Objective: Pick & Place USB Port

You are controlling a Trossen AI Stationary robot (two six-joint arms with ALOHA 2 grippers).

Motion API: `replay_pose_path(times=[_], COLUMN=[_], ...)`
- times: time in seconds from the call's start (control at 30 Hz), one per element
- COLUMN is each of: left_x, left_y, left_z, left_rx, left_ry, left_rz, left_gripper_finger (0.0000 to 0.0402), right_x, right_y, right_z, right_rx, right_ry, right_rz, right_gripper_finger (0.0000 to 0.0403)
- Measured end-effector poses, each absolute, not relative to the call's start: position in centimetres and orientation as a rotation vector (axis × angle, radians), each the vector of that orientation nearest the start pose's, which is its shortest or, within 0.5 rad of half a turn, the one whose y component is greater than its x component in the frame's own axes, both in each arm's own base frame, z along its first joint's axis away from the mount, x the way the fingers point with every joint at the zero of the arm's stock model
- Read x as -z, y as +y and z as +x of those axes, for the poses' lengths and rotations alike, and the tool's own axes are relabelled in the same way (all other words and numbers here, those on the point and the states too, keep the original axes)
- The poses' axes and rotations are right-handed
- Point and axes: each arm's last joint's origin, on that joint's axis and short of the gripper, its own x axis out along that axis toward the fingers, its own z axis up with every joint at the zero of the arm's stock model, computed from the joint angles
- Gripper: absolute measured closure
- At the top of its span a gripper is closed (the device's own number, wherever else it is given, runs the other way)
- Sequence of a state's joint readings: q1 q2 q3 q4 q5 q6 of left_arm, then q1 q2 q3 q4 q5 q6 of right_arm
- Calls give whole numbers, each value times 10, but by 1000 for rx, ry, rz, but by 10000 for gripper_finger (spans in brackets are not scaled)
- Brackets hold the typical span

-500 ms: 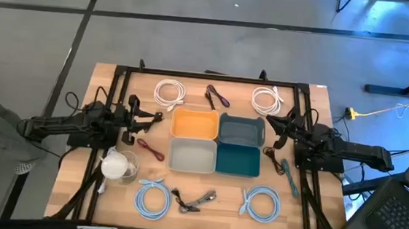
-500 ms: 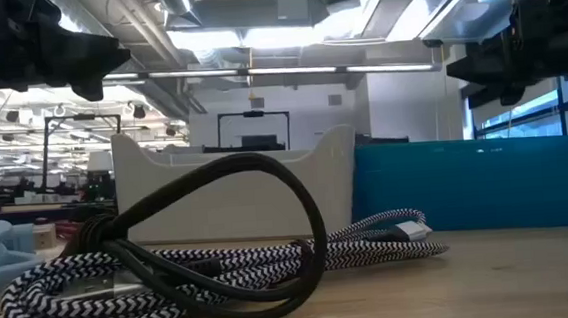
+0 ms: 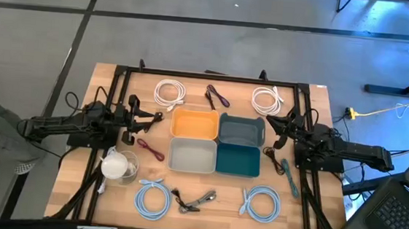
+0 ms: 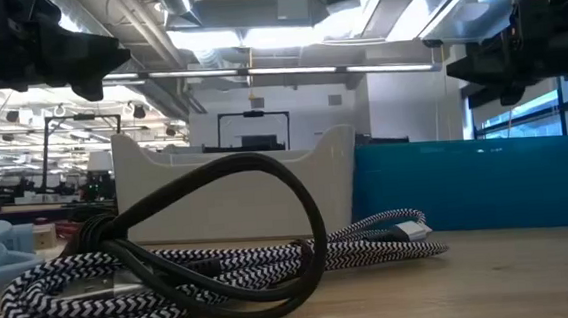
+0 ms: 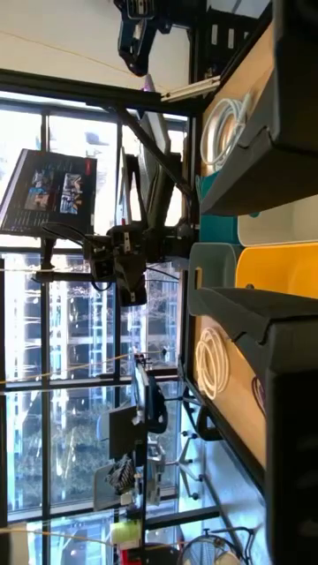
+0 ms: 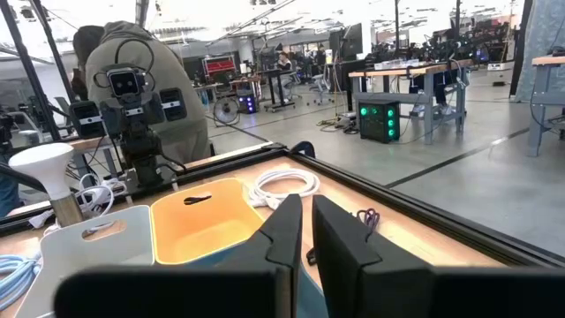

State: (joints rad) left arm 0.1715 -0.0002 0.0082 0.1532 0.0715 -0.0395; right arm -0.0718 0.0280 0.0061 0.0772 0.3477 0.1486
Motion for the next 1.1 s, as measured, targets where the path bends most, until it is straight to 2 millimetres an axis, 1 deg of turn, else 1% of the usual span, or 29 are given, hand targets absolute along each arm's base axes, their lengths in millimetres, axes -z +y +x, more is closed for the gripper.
replay_pose_path(times=[0.7, 0.83, 0.97, 1.1], left_x=[-181, -181, -181, -181], left_y=[14, 14, 14, 14], left_z=[95, 95, 95, 95], left_rx=[-97, -97, -96, -97], left_ry=[-163, -162, -162, -162], left_rz=[-19, -19, -19, -20], left_gripper_finger=[269, 269, 269, 269], right_x=[-171, -175, -183, -188], right_y=[-17, -17, -17, -15], right_z=[96, 96, 95, 94], right_rx=[414, 411, 402, 345], right_ry=[-94, -133, -219, -265], right_rz=[155, 162, 190, 199], right_gripper_finger=[369, 369, 369, 369])
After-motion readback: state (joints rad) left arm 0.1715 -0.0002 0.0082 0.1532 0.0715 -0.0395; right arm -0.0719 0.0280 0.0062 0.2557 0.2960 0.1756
